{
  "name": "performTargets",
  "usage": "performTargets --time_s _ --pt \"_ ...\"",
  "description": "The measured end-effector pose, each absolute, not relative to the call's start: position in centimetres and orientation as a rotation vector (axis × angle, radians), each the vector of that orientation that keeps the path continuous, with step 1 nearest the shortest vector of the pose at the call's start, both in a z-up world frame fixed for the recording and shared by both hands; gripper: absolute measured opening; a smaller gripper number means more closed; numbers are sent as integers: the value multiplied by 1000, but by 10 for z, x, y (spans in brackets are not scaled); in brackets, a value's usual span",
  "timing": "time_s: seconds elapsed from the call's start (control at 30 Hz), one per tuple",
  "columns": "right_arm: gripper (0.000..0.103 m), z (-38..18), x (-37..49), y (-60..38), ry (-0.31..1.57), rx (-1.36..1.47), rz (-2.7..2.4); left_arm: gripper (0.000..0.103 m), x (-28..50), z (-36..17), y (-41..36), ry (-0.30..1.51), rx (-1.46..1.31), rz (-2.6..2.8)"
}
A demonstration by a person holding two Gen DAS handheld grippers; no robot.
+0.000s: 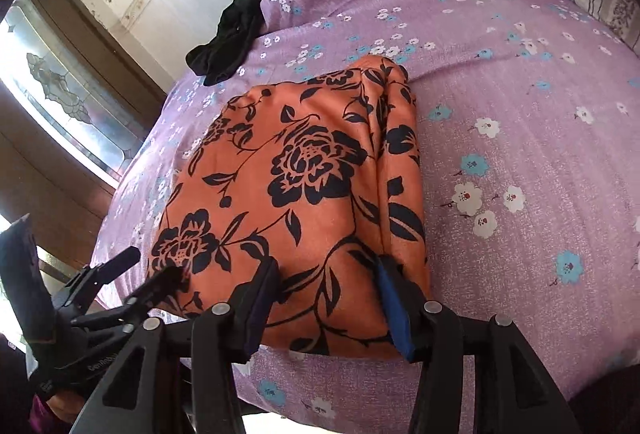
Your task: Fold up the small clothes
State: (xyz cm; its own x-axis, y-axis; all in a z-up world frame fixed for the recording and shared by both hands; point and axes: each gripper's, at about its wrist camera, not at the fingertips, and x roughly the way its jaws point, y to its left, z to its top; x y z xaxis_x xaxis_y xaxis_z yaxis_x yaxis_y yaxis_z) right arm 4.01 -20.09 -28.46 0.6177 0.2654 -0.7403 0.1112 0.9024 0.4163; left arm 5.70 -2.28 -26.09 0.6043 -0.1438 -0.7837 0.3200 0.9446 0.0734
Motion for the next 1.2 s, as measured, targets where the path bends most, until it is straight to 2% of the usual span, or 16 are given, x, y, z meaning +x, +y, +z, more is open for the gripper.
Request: performTargets --time_s 0.3,0.6,0.73,1.2 --pt "54 -200 3 -210 703 377 43 85 30 -187 -23 723 215 -234" --pt "57 -137 -29 -204 602 269 -50 86 19 -144 -27 682 187 -214" --pt "60 -128 -35 -198 601 231 -74 91 16 -133 -27 675 166 -200" --pt "60 -143 -28 -180 658 162 -104 92 13 -113 -9 648 124 -71"
